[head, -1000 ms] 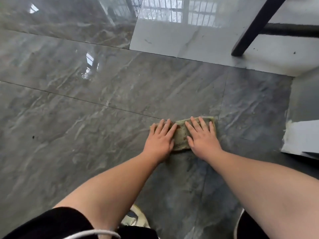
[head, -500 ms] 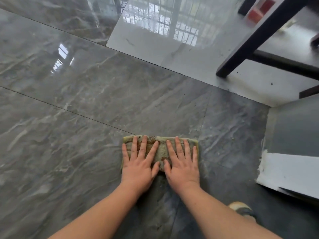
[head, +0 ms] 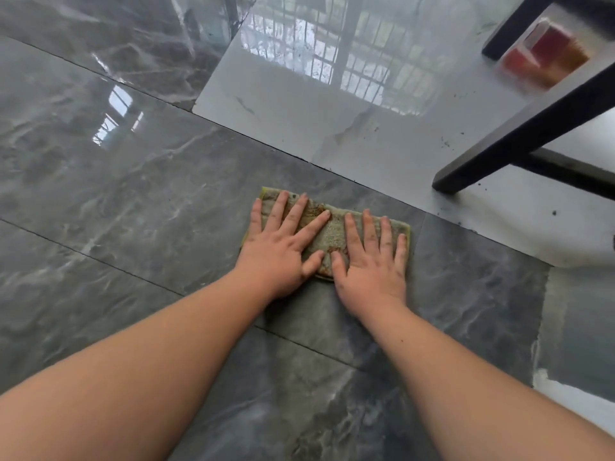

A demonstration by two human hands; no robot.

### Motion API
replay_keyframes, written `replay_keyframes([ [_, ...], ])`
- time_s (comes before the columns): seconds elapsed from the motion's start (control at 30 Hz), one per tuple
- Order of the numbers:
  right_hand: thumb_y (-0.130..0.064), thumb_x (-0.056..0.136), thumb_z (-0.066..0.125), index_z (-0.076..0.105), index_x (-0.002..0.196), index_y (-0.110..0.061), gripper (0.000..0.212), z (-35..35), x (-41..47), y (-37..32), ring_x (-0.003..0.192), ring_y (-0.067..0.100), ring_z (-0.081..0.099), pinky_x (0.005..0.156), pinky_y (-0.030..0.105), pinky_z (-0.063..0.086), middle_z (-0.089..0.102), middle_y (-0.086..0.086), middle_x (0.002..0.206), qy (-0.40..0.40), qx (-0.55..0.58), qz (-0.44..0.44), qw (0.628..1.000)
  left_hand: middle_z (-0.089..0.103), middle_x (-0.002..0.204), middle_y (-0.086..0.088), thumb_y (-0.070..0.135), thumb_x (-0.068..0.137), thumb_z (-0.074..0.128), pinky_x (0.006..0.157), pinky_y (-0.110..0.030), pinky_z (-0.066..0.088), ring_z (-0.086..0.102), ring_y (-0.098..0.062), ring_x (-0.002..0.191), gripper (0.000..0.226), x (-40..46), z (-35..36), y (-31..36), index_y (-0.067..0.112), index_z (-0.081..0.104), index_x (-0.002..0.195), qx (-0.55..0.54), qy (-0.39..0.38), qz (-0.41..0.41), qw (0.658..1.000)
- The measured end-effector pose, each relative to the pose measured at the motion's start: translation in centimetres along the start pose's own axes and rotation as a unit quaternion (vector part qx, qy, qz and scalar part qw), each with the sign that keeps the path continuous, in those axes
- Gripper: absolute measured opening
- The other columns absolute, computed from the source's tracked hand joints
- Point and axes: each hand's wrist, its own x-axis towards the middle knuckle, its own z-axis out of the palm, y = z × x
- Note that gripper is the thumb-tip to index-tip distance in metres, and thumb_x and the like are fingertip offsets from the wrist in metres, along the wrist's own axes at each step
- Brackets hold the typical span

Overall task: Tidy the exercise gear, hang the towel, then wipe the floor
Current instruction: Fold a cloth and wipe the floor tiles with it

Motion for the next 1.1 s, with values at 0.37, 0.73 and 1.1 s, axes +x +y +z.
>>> replay_keyframes([
  [0.37,-0.058,0.096,0.017,-0.012,0.153,-0.035,0.068,-2.5,7.9,-0.1,0.148,0.023,-0.021,0.117,0.052,-0.016,-0.017,-0.004,0.164,0.007,-0.008,0.001,1.000,-0.016,0.163,0.003,0.070,0.089,0.013,0.113,-0.061,-0.015,-0.019,-0.026,0.149,0.067,8.0,-2.7,-2.3,0.050,-0.012,0.149,-0.017,-0.019,0.016,1.000],
  [0.73,-0.056,0.096,0.017,-0.013,0.154,-0.029,0.070,-0.9,3.3,-1.7,0.148,0.028,-0.020,0.117,0.053,-0.017,-0.018,0.002,0.163,0.005,0.001,-0.005,1.000,-0.020,0.162,0.000,0.067,0.092,0.013,0.112,-0.062,-0.015,-0.022,-0.029,0.147,0.068,1.6,-1.7,-1.7,0.046,-0.017,0.149,-0.016,-0.043,-0.003,0.999],
  [1.1,-0.053,0.090,0.036,0.014,0.156,-0.023,0.075,4.9,-14.1,-7.2,0.151,0.033,-0.001,0.119,0.057,-0.002,0.008,0.008,0.164,-0.017,-0.019,-0.081,0.996,-0.005,0.163,-0.001,0.065,0.091,0.025,0.116,-0.062,-0.007,-0.011,-0.029,0.150,0.069,-19.3,4.2,-1.2,0.045,0.002,0.153,-0.053,-0.030,-0.100,0.993],
])
